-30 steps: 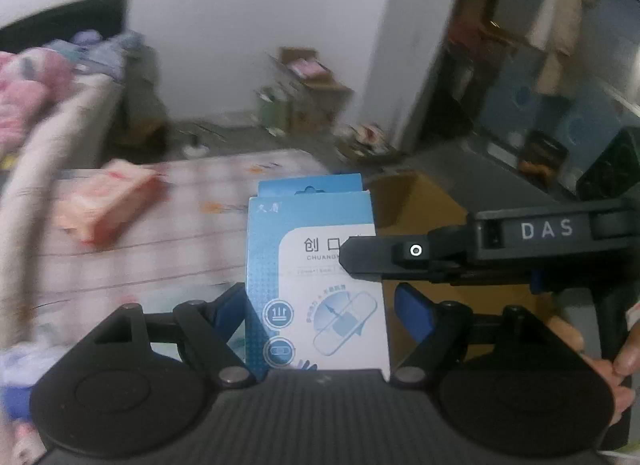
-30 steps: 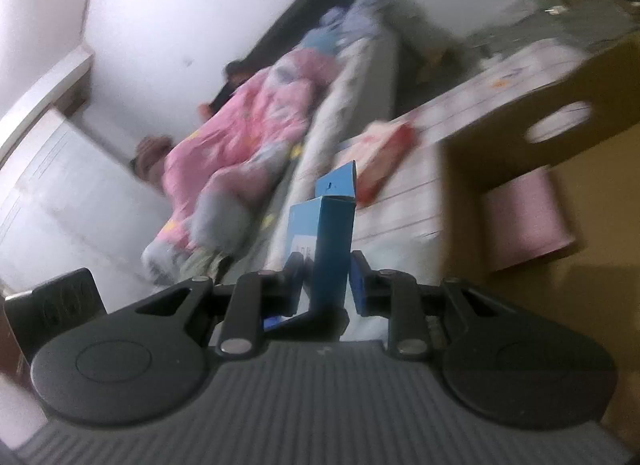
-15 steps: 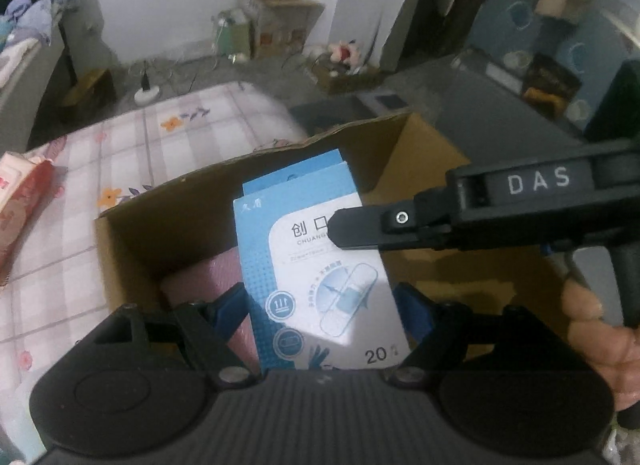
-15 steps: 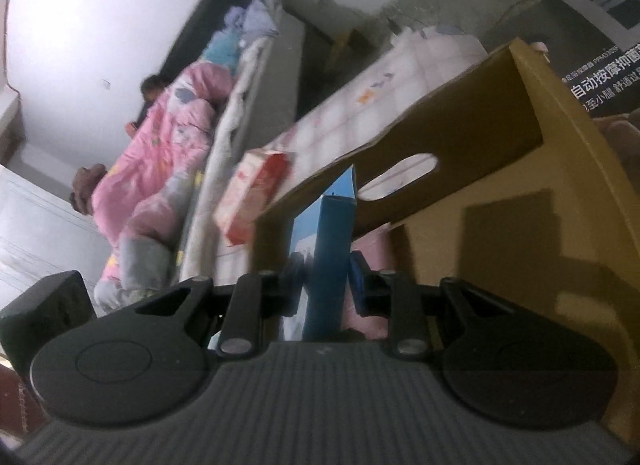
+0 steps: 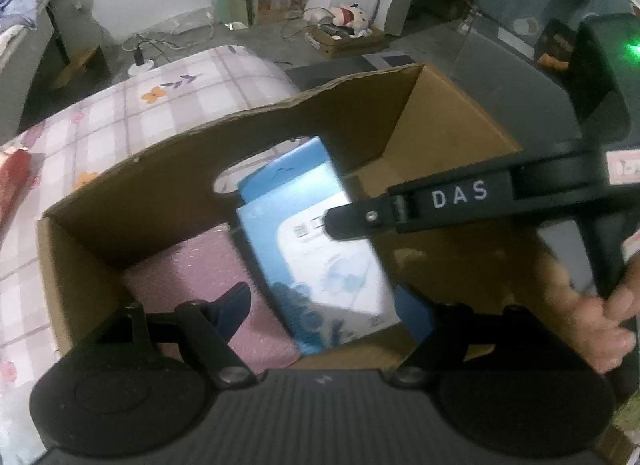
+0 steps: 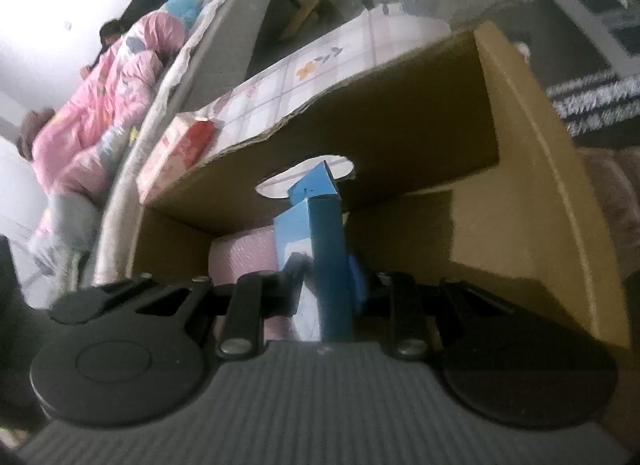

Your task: Organize soft objects

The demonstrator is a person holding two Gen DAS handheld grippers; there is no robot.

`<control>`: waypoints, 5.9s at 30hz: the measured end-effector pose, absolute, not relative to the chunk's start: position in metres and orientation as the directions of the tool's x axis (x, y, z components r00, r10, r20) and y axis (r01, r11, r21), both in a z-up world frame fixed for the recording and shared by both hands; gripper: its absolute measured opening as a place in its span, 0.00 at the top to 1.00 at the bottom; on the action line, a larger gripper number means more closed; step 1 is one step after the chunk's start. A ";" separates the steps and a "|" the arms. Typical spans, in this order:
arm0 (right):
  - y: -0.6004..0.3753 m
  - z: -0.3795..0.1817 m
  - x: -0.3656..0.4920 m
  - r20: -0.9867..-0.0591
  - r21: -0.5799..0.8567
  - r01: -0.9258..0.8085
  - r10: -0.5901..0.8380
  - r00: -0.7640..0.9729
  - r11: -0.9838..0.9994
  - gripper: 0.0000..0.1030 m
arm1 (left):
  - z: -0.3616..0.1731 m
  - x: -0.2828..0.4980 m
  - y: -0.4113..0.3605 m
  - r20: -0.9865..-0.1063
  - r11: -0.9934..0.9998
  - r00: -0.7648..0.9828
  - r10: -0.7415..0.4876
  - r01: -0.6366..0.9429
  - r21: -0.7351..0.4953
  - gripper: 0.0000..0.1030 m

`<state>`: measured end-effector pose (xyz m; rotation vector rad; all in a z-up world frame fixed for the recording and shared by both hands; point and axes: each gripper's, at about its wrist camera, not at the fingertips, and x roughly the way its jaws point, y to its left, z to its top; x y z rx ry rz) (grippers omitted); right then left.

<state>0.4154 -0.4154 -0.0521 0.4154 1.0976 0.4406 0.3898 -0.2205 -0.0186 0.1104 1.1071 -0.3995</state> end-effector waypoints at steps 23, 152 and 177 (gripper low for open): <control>-0.399 -0.045 0.409 -0.771 0.468 -0.092 0.458 0.442 0.879 0.77 | 0.045 0.344 -0.165 -0.814 0.929 0.500 -0.296 0.349 -0.124 0.22; -0.100 0.015 0.215 -0.540 0.759 -0.291 0.813 0.220 0.583 0.69 | 0.029 0.055 0.035 -0.473 0.904 0.864 0.171 0.054 0.424 0.88; -0.099 -0.012 0.175 -0.698 0.593 -0.362 0.683 0.213 0.719 0.61 | 0.006 0.015 0.060 -0.649 0.983 0.750 -0.126 0.182 0.020 0.68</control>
